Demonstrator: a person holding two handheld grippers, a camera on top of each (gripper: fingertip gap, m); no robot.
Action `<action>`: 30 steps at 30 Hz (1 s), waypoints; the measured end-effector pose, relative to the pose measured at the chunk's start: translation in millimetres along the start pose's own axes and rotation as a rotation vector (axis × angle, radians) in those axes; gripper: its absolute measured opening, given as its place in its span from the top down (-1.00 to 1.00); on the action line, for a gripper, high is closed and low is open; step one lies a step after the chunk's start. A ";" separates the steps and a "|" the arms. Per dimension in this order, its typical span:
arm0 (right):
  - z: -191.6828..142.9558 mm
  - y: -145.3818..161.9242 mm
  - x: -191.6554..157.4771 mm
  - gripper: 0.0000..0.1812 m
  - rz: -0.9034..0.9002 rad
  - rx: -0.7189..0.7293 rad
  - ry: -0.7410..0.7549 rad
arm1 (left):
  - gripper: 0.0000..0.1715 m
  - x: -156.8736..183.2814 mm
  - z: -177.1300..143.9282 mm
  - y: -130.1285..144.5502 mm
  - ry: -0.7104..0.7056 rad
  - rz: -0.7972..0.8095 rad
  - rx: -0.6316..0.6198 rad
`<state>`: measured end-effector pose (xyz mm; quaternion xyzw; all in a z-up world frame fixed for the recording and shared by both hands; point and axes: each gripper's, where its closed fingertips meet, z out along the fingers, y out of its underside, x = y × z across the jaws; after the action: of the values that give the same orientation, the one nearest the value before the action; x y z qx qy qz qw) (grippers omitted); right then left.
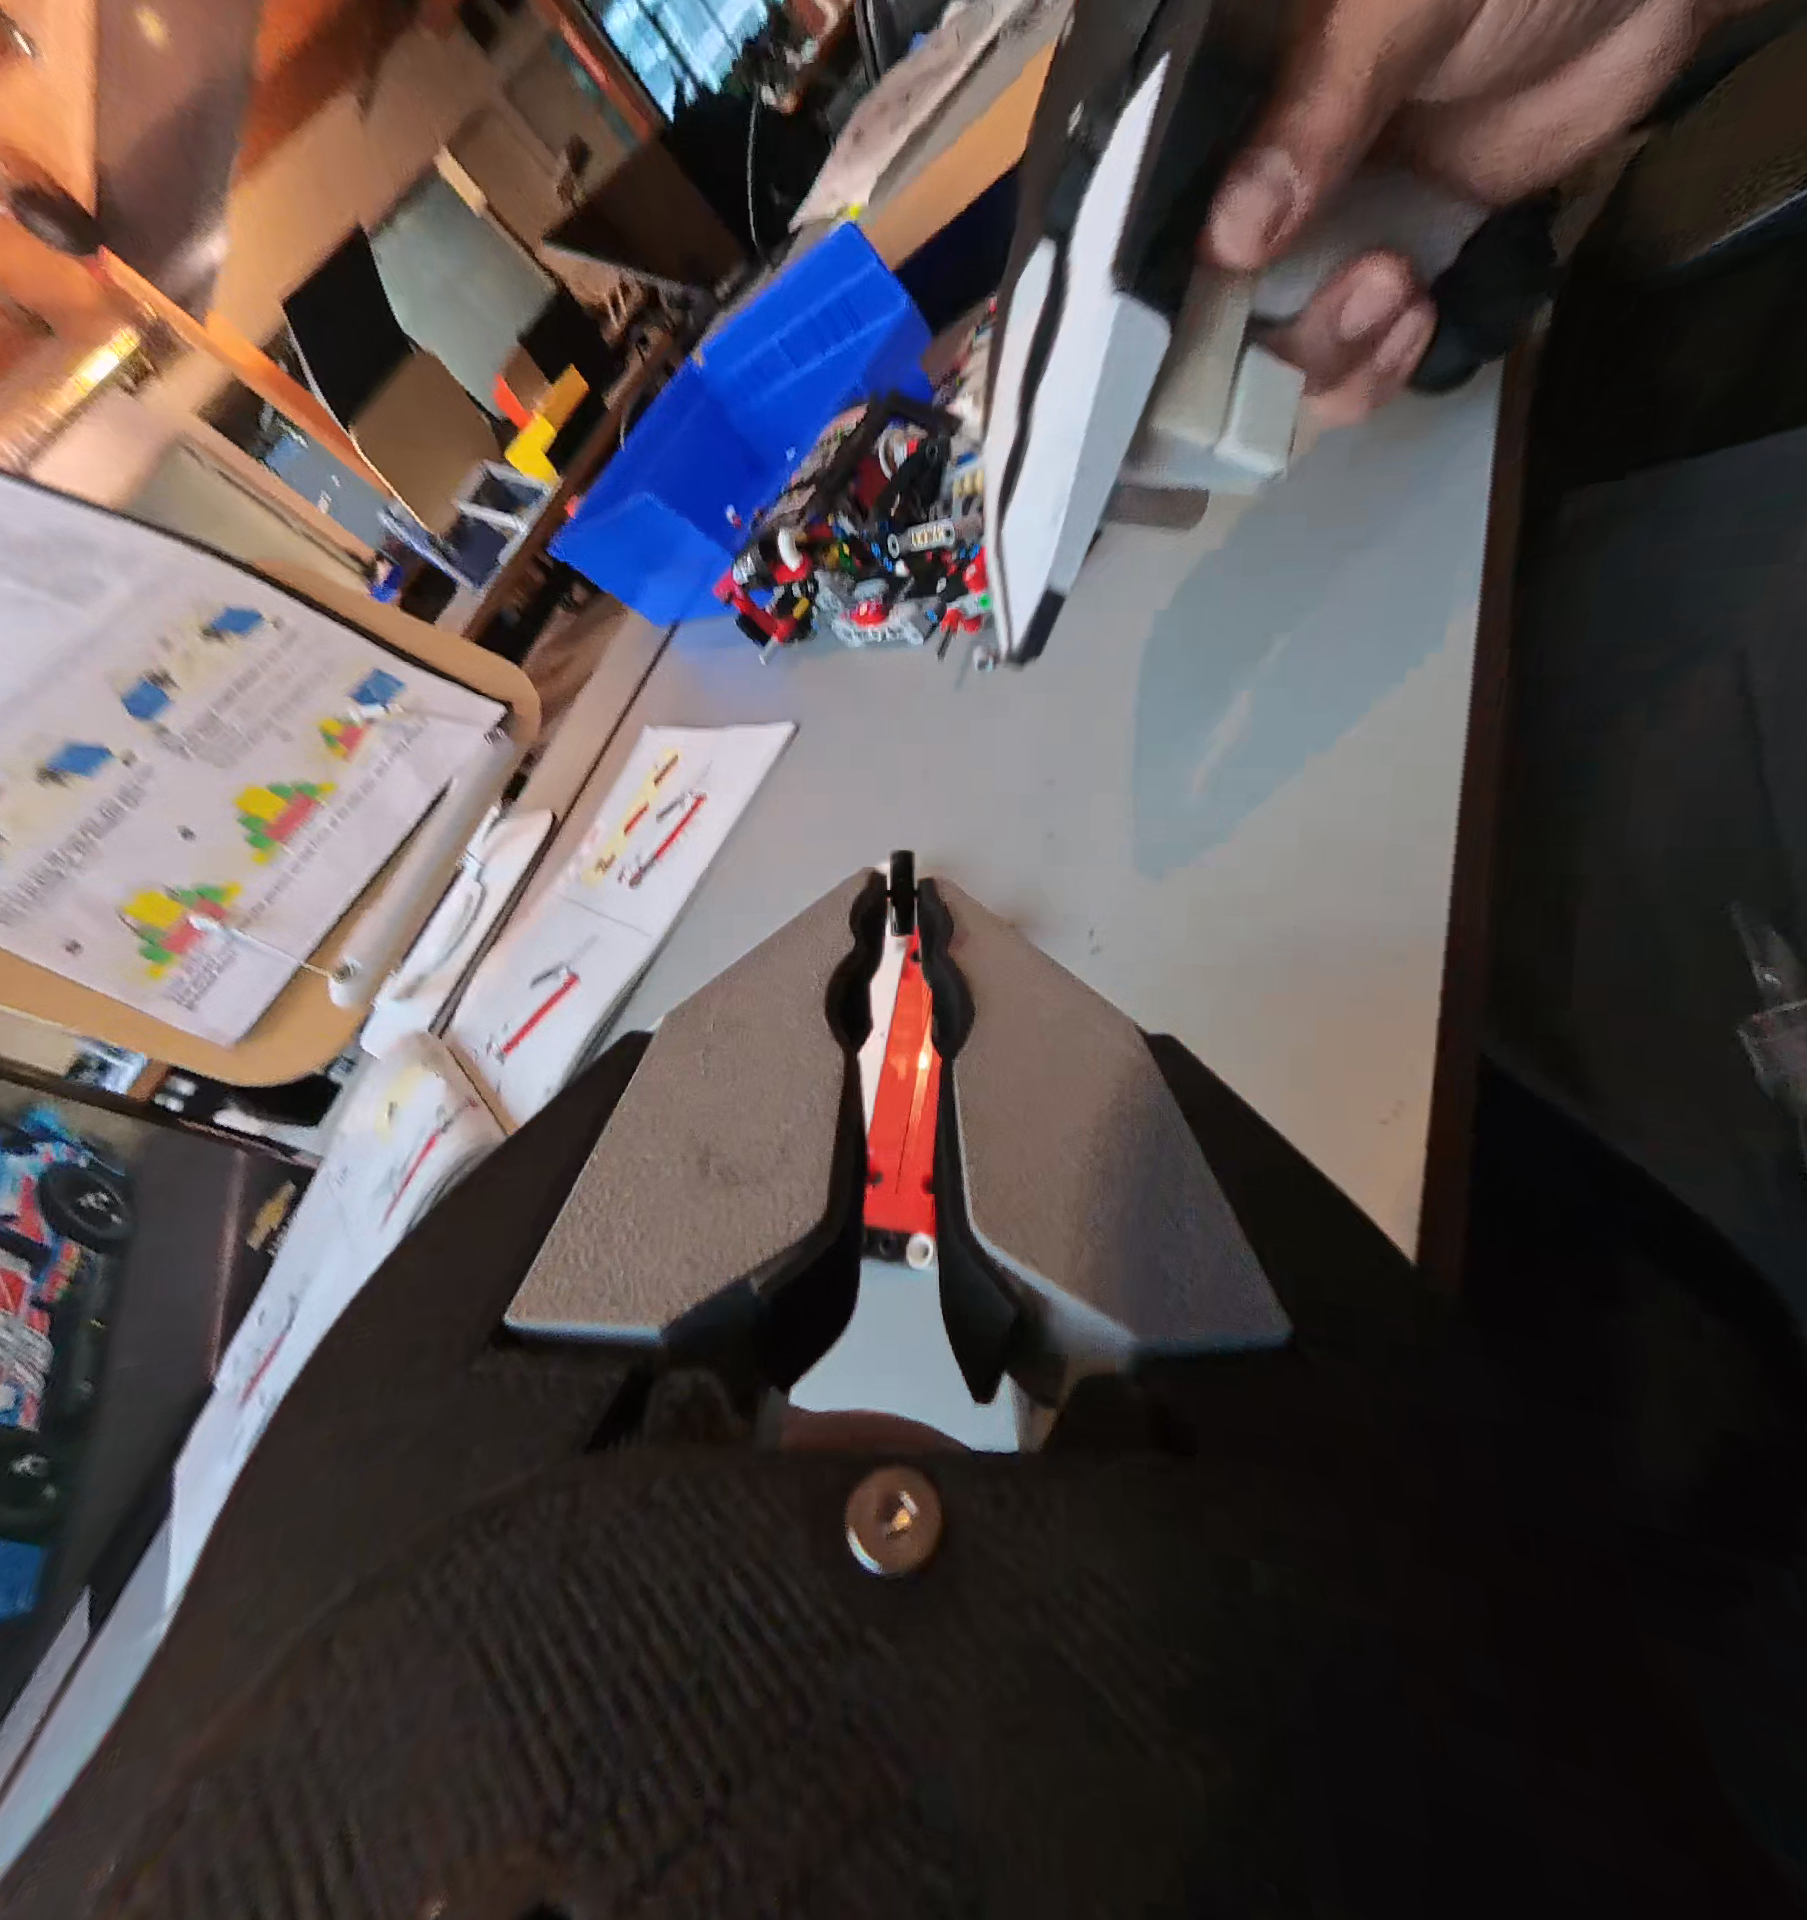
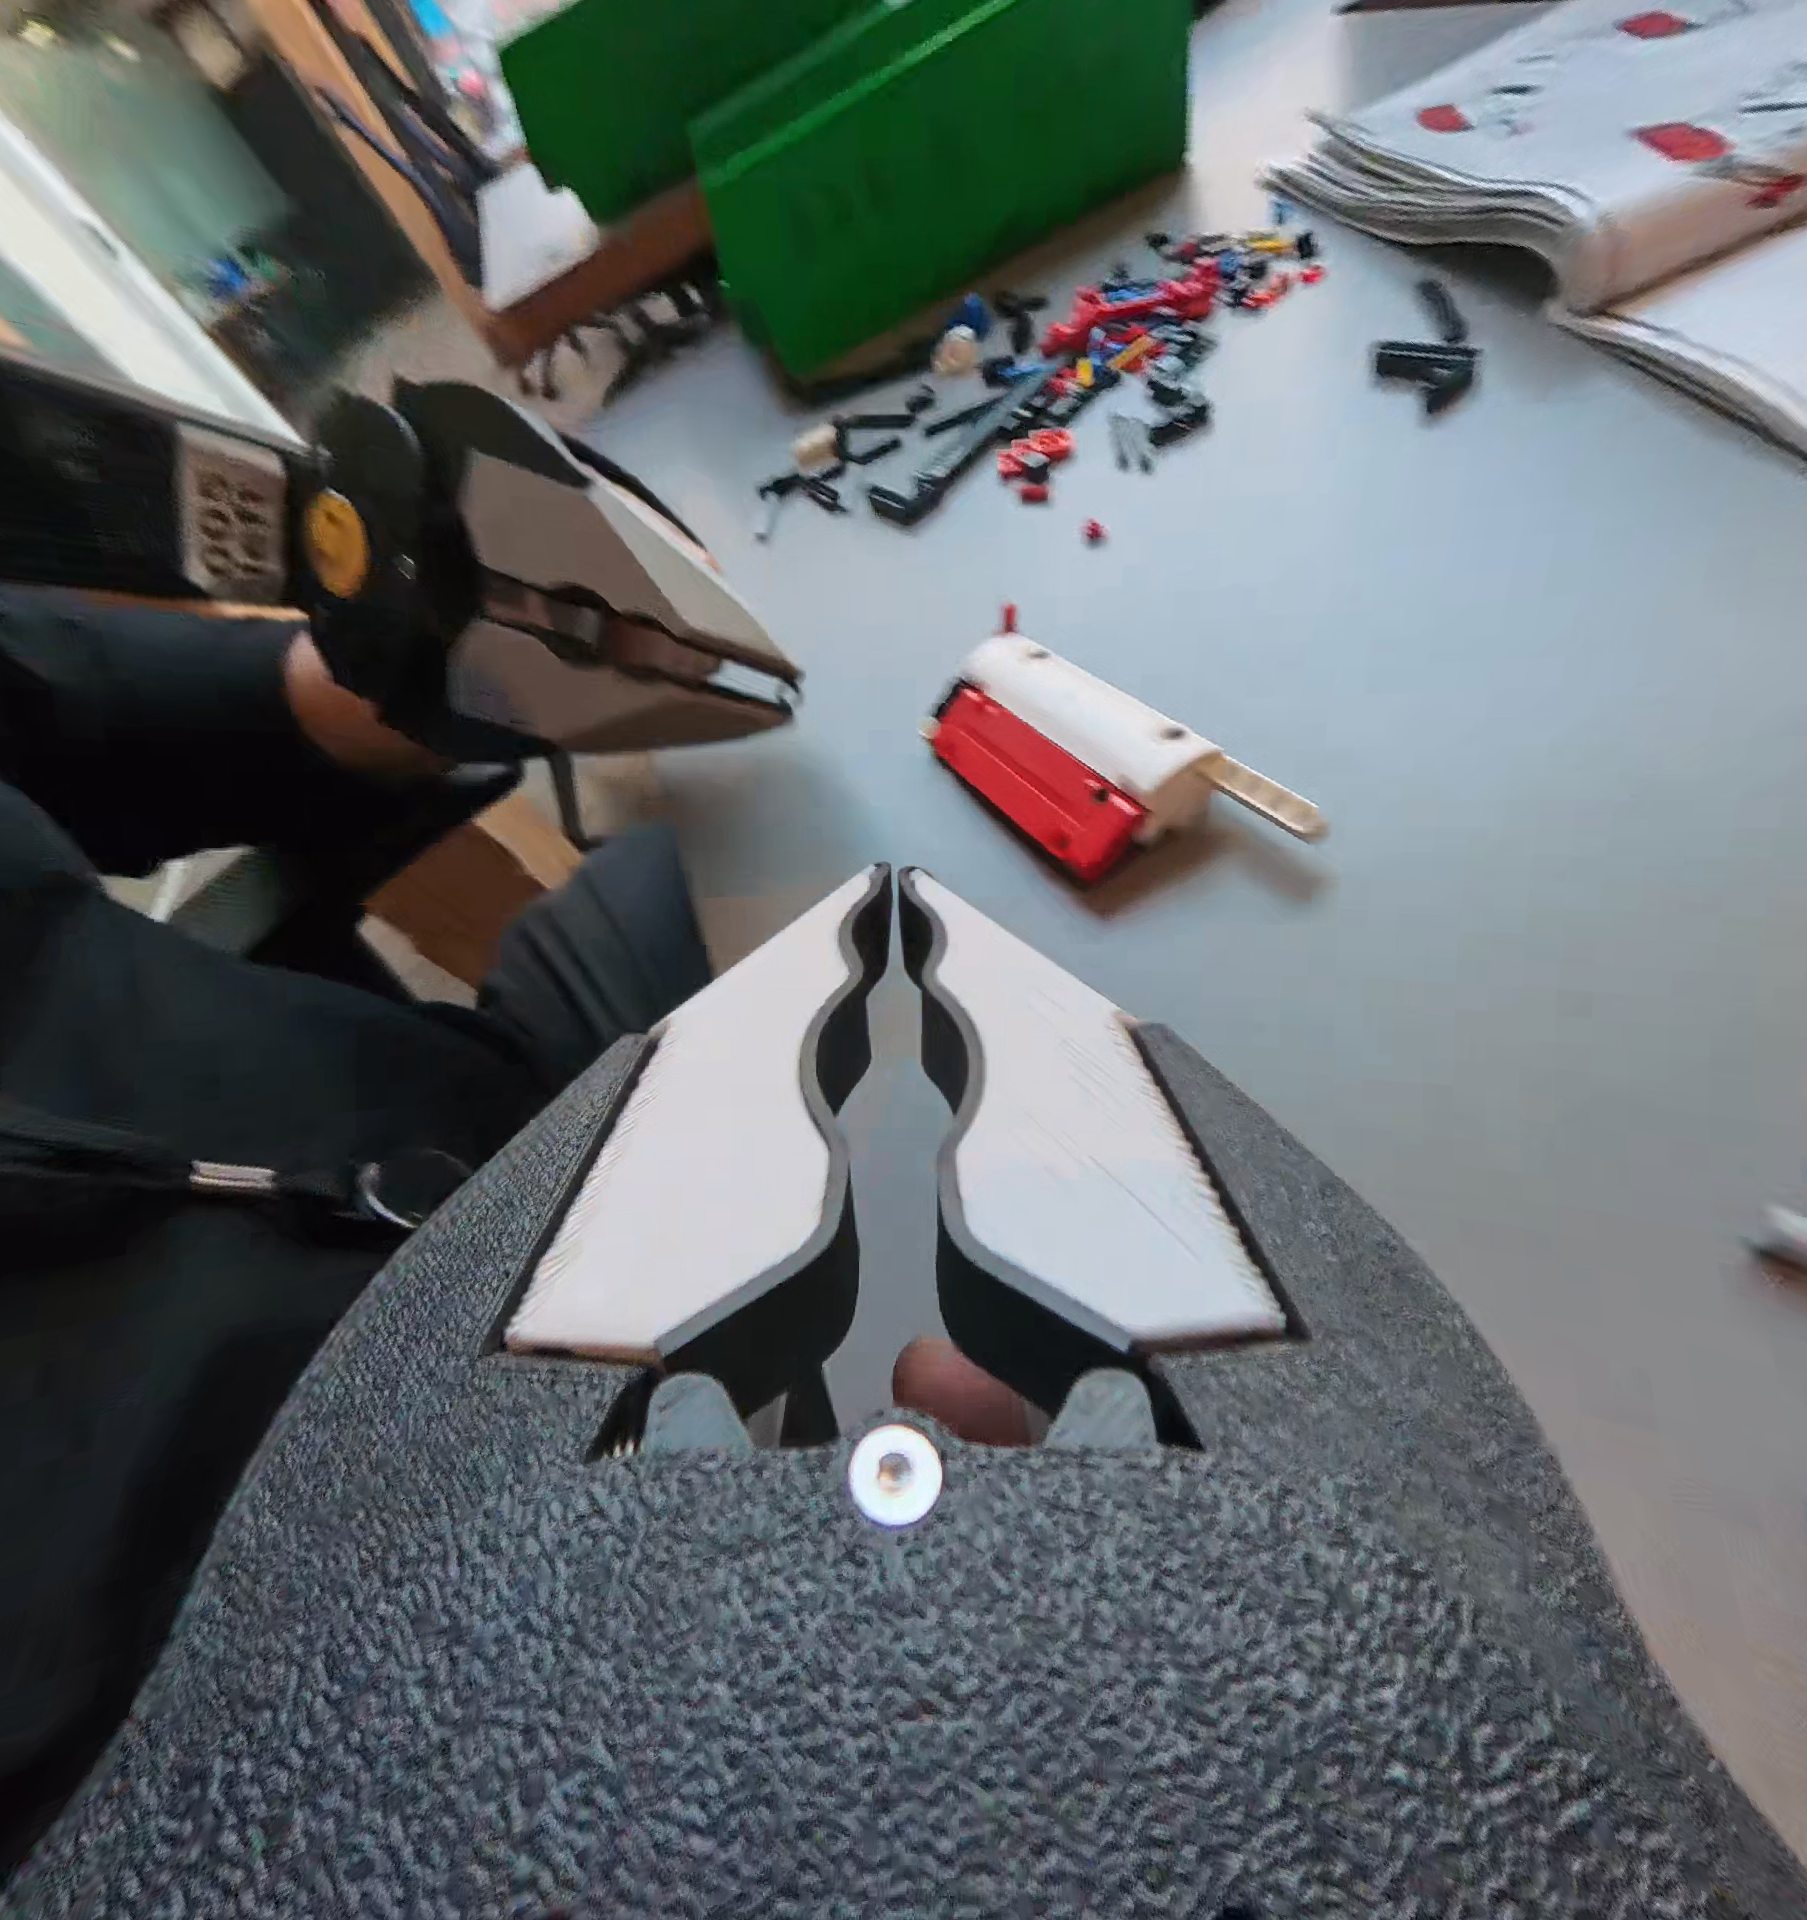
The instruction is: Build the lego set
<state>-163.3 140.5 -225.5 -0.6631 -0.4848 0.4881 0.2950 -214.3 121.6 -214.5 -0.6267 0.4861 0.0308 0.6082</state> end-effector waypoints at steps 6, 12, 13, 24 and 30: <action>27.5 -23.6 -34.7 0.99 -0.004 0.039 -0.151 | 0.97 3.0 -1.6 -18.5 -0.026 0.021 0.072; 36.9 -20.6 -34.0 0.95 0.004 0.014 -0.148 | 0.97 6.8 -0.8 -14.3 -0.027 0.060 0.047; 37.8 -21.1 -34.0 0.94 0.012 0.017 -0.152 | 0.97 7.4 -0.5 -14.4 -0.024 0.065 0.045; 46.5 -15.5 -25.6 0.97 0.083 0.021 -0.185 | 0.97 8.2 4.3 -2.9 0.035 -0.075 -0.012; 48.6 -8.2 3.9 0.97 -0.027 -0.070 -0.051 | 0.34 -22.1 -11.7 66.3 0.114 -0.276 -0.241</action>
<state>-211.4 143.1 -236.9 -0.6538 -0.5179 0.4835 0.2656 -275.3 139.1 -246.1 -0.7567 0.4220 -0.0306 0.4985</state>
